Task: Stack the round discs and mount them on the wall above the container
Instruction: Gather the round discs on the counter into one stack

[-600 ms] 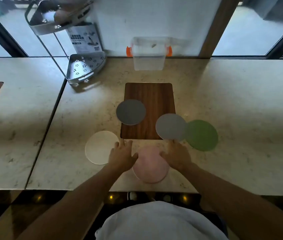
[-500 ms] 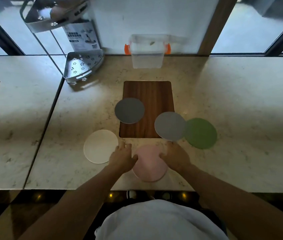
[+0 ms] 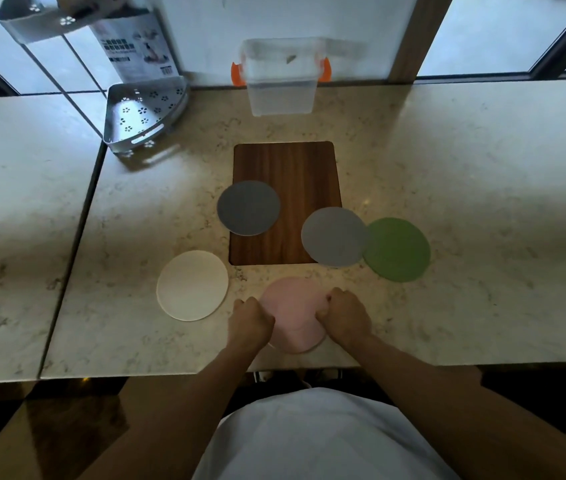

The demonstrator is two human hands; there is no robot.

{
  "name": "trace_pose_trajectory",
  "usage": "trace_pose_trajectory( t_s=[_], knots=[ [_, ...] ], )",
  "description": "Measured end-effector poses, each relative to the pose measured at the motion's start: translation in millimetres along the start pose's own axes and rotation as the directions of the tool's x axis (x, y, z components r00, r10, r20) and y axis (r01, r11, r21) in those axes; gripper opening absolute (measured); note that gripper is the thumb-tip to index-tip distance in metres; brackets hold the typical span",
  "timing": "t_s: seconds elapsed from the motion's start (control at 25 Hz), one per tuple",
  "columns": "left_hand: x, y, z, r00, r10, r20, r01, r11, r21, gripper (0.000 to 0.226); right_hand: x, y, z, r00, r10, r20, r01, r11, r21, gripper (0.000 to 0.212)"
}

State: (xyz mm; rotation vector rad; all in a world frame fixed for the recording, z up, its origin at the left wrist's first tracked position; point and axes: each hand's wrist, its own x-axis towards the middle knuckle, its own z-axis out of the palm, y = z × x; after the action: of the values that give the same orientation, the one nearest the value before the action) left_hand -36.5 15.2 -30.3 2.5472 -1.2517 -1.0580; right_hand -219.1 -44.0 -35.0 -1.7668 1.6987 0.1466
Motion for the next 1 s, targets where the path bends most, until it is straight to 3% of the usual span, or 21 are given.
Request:
trace_pose_trajectory(
  t_s=[0.16,0.28,0.4,0.52,0.6,0.68,0.84,1.0],
  knots=[
    [4.7,-5.6,-0.7,0.986,-0.164,-0.019,0.150,0.935,-0.321,0.034,3.2,4.8,-1.7,0.995,0.094,-0.043,-0.076,0.945,0.317,0.022],
    [13.9,-8.1,-3.9,0.983,-0.184,0.004,0.170,0.901,-0.399,0.015,8.1,7.4,-5.7,0.994,0.097,-0.054,-0.070,0.927,0.368,0.003],
    [19.4,1.4,-10.2,0.989,-0.150,-0.009,0.132,0.896,-0.424,0.004,14.4,9.5,-12.5,0.995,0.046,-0.089,-0.007,0.918,0.395,0.012],
    [28.4,20.1,-18.3,0.996,-0.084,0.002,0.075,0.882,-0.465,0.019,25.8,15.1,-24.3,0.990,0.041,-0.137,0.029,0.881,0.472,0.011],
    [38.7,34.3,-22.9,1.000,-0.012,0.009,0.015,0.878,-0.479,0.019,37.5,21.2,-35.3,0.984,0.070,-0.161,0.025,0.852,0.523,0.004],
    [50.0,51.4,-28.3,1.000,0.021,0.003,-0.017,0.879,-0.476,0.016,50.7,27.6,-46.1,0.983,0.096,-0.159,0.008,0.834,0.551,0.012],
    [76.8,88.5,-34.7,1.000,0.003,-0.011,-0.008,0.872,-0.489,0.011,80.1,37.6,-71.9,0.966,0.183,-0.184,-0.033,0.789,0.613,0.018],
    [106.9,120.4,-34.9,0.999,-0.041,0.017,0.043,0.834,-0.551,0.008,111.2,44.2,-94.2,0.953,0.206,-0.224,-0.051,0.833,0.551,0.025]
  ],
)
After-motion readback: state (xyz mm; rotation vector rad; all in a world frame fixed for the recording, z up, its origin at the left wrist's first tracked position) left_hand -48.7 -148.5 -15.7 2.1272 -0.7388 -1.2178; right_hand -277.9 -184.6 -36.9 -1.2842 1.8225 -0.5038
